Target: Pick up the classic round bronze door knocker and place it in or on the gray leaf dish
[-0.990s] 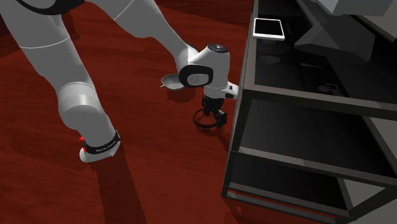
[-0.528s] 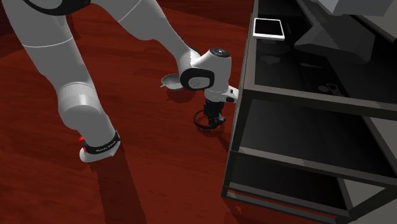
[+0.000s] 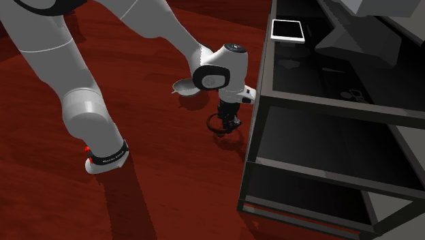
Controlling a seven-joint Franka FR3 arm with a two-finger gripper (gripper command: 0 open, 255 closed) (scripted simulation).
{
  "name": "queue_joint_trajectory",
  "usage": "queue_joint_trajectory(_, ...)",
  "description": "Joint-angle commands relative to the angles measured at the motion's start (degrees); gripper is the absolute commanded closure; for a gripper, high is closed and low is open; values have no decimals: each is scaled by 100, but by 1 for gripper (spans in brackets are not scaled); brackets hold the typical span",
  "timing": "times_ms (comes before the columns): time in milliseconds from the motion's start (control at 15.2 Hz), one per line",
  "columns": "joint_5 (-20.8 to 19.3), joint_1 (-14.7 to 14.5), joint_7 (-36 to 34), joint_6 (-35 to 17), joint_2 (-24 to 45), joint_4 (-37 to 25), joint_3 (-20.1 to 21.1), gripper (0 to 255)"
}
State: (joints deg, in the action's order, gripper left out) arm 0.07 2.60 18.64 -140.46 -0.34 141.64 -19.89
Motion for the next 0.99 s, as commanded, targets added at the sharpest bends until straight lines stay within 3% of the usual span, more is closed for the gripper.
queue_joint_trajectory(0, -75, 5, -50, 180, -142, -44, -4, 255)
queue_joint_trajectory(924, -380, 36, -287, 1342, -921, -463, 62, 255)
